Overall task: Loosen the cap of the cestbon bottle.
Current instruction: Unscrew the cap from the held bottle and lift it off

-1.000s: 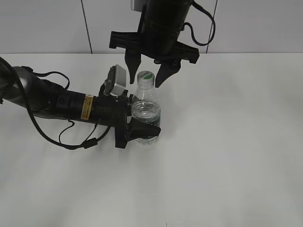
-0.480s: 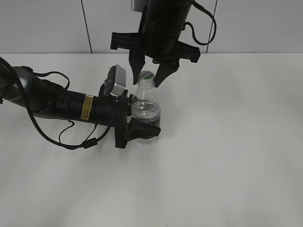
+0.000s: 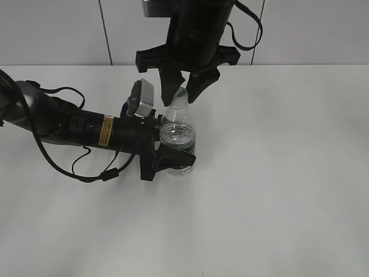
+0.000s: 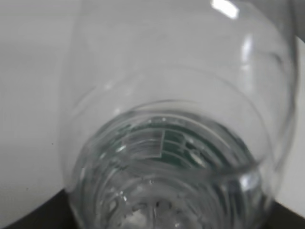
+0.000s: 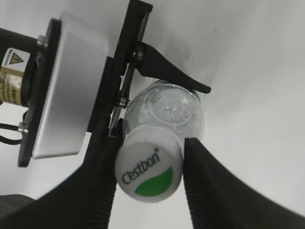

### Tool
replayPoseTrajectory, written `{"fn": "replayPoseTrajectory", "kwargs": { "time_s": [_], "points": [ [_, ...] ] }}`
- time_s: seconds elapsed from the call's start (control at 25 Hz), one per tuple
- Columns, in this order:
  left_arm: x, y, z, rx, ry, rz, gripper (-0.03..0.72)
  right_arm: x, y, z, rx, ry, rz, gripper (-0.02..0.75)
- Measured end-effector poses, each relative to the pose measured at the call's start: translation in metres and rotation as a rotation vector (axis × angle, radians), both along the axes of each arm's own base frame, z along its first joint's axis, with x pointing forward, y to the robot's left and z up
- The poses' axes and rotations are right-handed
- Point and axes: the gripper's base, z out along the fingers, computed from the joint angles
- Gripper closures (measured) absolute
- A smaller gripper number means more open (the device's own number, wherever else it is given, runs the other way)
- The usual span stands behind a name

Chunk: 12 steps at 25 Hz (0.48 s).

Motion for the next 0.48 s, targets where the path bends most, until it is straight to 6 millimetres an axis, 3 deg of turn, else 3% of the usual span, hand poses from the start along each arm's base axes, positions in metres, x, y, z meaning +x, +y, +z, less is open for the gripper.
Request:
{"fn": "replayPoseTrajectory", "kwargs": {
  "time_s": [0.48],
  "points": [
    [0.0004,0.0000,-0.0001,0.006,-0.004,-0.003,0.276,0.0013,-0.0013,0.0000,-0.057,-0.114,0.350,0.435]
  ]
}}
